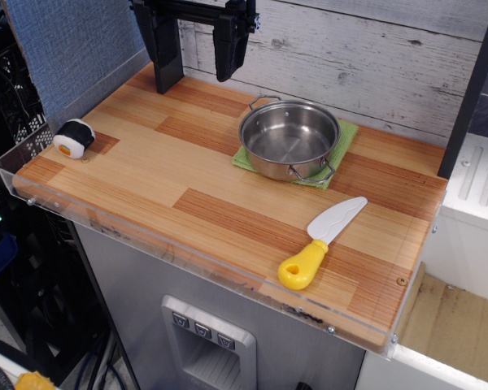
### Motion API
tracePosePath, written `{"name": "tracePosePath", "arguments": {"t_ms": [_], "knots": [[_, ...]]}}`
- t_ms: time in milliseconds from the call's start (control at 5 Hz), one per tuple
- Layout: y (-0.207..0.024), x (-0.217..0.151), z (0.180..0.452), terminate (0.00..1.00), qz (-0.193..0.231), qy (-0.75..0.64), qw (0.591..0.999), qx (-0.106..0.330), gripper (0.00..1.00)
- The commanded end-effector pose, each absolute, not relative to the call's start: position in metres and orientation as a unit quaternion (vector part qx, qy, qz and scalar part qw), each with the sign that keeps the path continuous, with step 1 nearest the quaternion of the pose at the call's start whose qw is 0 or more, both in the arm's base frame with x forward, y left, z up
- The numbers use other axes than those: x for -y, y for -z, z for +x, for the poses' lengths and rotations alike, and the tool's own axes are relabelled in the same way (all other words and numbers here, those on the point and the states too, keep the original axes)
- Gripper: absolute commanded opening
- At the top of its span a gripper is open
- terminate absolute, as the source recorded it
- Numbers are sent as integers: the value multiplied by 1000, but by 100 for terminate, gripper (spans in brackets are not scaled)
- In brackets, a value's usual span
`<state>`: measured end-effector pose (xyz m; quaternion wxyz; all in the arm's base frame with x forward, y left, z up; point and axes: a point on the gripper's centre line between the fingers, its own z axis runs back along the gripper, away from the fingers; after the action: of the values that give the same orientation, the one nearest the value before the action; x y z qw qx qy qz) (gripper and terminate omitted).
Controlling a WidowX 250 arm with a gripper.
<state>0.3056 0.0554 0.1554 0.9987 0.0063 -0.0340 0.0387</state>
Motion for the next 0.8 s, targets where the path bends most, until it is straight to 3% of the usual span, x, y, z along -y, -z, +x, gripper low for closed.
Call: {"name": "tracePosePath", "arguments": {"t_ms": [0,200,600], "knots": [[-155,-55,306,0,6,-39,999,34,100],[-140,-30,301,0,-13,-98,994,50,100],[-91,7,294,0,-16,-31,997,73,100]]}}
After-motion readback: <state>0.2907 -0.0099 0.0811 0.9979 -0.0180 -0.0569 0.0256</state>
